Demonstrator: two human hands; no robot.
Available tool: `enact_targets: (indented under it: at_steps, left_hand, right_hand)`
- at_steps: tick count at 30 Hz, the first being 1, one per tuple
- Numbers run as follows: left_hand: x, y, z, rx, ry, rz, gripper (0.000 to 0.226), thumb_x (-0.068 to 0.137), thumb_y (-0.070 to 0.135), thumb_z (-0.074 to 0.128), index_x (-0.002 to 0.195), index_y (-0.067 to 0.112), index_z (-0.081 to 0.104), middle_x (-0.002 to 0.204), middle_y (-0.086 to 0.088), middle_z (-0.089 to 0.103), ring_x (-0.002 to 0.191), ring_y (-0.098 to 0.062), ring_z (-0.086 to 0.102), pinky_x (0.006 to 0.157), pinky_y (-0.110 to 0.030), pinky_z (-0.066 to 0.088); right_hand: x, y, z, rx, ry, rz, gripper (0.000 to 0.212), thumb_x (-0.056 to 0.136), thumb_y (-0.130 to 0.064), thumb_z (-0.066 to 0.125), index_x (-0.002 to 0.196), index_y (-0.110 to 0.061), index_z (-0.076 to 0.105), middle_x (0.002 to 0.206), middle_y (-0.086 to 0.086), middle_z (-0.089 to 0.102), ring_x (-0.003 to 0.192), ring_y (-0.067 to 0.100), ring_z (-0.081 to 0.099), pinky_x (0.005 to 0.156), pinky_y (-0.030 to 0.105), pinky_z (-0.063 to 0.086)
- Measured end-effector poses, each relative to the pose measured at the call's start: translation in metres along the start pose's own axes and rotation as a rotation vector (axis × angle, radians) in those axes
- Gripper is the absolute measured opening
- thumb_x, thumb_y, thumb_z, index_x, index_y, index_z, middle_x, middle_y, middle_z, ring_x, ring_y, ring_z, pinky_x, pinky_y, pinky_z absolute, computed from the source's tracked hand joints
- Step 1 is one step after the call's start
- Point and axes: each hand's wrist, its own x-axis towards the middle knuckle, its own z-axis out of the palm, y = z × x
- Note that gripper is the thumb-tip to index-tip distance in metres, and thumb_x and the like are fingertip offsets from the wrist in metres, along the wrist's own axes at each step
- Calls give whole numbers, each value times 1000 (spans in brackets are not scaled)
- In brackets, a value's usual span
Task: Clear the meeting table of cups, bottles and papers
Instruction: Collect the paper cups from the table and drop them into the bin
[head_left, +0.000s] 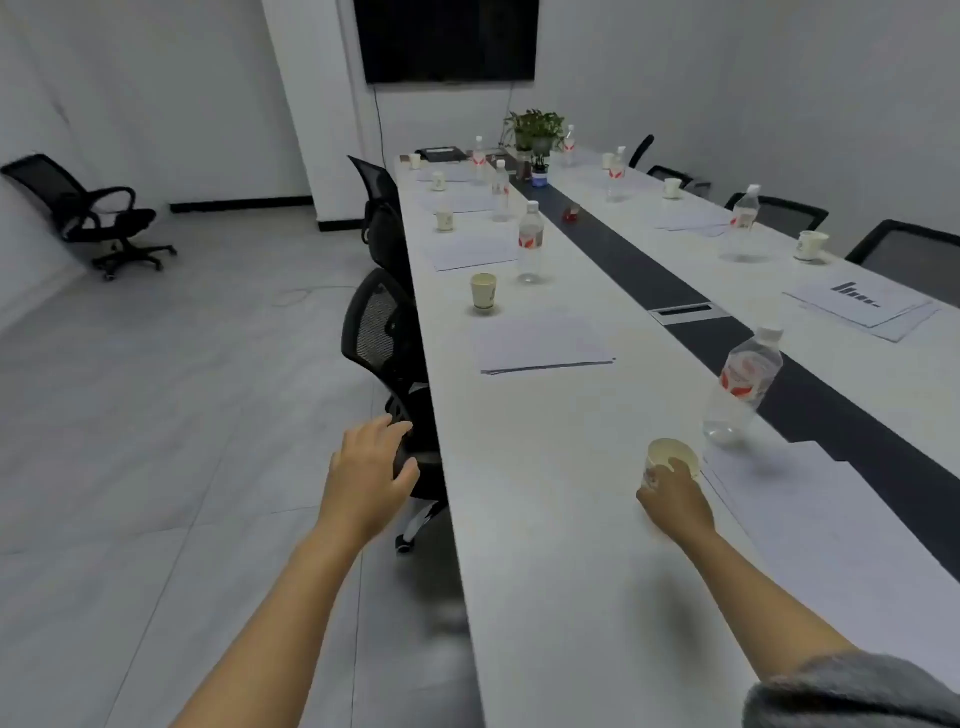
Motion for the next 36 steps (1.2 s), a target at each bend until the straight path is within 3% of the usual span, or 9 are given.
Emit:
enact_targets:
  at_steps: [7,10,11,13,19,24,29,32,36]
  left_hand:
    - [52,-5,17,-38,-39,22,47,92,23,50,137,15,41,145,-4,37,136,-22,27,107,-39,28]
    - [71,-13,21,-61,-60,34,47,92,24,49,138,16,40,146,-4,37,137,-22,26,109,-39,27]
    - [77,-16,22,-73,-63,35,47,92,24,49,138,16,40,146,-4,37,137,-22,26,109,-38,26]
    - [89,-23,24,-92,-72,44,48,92,23,50,138,15,40,146,-5,37,136,-23,26,110,-38,26]
    - [124,-58,16,-116,-132,83,48,92,25,49,139,17,38,148,-4,34,138,-22,24,111,-39,26]
    - [152,-103,-14,-138,-160,100,56,90,26,53,142,18,32,148,-2,34,137,-22,25,109,-38,29]
    - [171,-162,-50,-331,-252,80,78,82,20,63,146,22,19,150,-2,29,138,-21,21,109,-36,27]
    - [181,-195,-65,-489,-312,62,94,77,19,71,147,27,10,152,-4,24,140,-21,19,110,-37,25]
    - [191,-224,-73,-591,-397,57,110,70,20,79,147,32,2,153,-2,22,141,-18,21,109,-33,25]
  right_hand:
    - [28,-1,-1,17,-70,121,39,91,-16,45,129,-8,50,151,10,21,110,32,53,84,30,42]
    - [35,-2,2,17,-96,141,15,89,-14,46,87,-9,60,101,9,45,67,21,43,56,24,32]
    - [37,-4,4,21,-90,155,23,87,-12,46,64,-15,47,77,3,35,57,16,33,50,23,22]
    - [39,-9,7,26,-93,178,40,86,-9,46,55,-18,22,65,-1,15,51,13,22,47,24,14]
    - [42,-68,13,86,-29,177,43,87,-8,47,53,-13,22,60,1,23,50,14,23,48,26,15]
    - [35,-185,18,151,-32,-30,44,89,-17,51,52,-12,28,55,2,30,51,14,26,49,27,17]
    - [12,-311,34,194,-105,-323,34,88,-22,53,88,11,62,86,25,60,80,36,56,65,29,34]
    - [-2,-369,46,237,-112,-496,21,86,-17,55,89,-2,70,99,10,63,92,23,58,79,28,44]
    - [-9,-415,59,223,-164,-639,20,88,-15,56,90,-2,71,97,6,63,89,19,57,78,24,44]
